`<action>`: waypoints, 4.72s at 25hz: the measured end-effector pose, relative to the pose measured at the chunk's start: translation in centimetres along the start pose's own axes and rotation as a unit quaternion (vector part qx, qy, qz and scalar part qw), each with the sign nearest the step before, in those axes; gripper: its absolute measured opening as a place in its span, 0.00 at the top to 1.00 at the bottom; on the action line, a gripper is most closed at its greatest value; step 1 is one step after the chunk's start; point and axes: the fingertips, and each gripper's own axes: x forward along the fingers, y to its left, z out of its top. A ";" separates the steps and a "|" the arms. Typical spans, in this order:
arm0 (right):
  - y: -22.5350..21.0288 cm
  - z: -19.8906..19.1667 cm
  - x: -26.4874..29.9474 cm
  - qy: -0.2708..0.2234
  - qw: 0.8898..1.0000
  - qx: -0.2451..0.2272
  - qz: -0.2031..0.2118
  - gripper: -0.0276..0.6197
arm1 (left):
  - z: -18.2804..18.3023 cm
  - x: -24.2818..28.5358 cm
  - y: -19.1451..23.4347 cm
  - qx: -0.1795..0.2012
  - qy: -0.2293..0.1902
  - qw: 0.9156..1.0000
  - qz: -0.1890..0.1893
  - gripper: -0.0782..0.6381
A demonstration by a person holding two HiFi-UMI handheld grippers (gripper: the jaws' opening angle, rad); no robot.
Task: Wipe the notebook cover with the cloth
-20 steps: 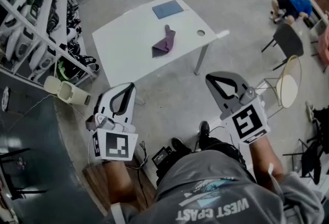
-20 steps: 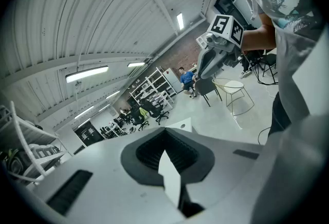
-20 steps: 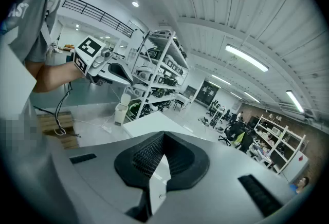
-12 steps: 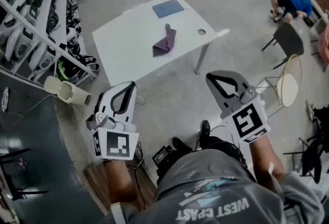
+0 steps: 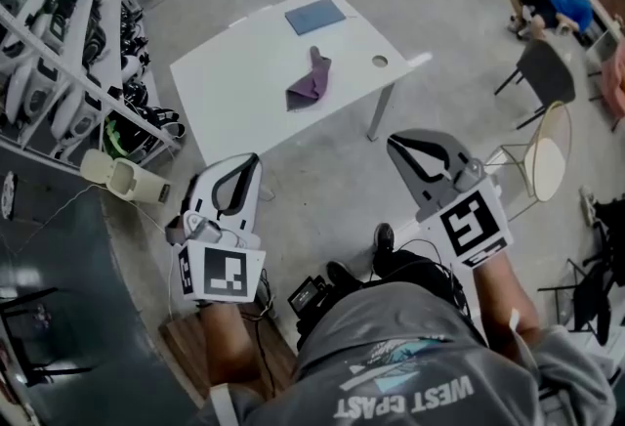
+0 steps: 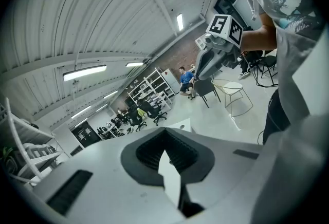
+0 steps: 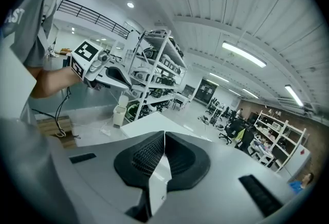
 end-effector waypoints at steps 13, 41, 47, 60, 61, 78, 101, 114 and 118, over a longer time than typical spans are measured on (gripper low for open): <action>-7.7 -2.7 5.1 -0.012 1.000 0.010 0.025 0.91 | 0.7 7.4 2.2 -0.002 0.039 0.999 0.005 0.89; -23.4 -8.0 18.6 -0.019 0.996 0.018 0.090 0.91 | 1.4 29.4 9.0 -0.009 0.076 0.997 -0.001 0.89; -25.8 -6.2 22.7 0.005 0.998 0.017 0.067 0.91 | 0.4 33.9 13.8 -0.010 0.031 0.999 -0.019 0.89; -23.9 -3.3 33.1 0.028 0.994 0.014 0.105 0.91 | -6.2 35.4 20.9 -0.040 0.026 0.999 -0.014 0.89; -23.5 -3.2 33.9 0.029 0.993 0.013 0.112 0.91 | -6.9 35.3 21.1 -0.045 0.030 0.998 -0.011 0.89; -16.0 -10.3 45.0 0.050 0.936 -0.032 0.347 0.90 | -16.5 35.0 19.2 -0.151 0.187 0.968 0.070 0.89; -1.6 -27.4 52.2 0.184 0.830 -0.155 0.504 0.56 | -29.5 36.8 12.3 -0.248 0.247 0.936 0.046 0.89; -1.9 -27.2 52.7 0.177 0.845 -0.136 0.485 0.85 | -29.4 37.7 13.0 -0.239 0.242 0.940 0.035 0.89; -3.5 -25.1 53.2 0.152 0.863 -0.114 0.468 0.85 | -28.8 37.9 14.2 -0.227 0.240 0.943 0.036 0.89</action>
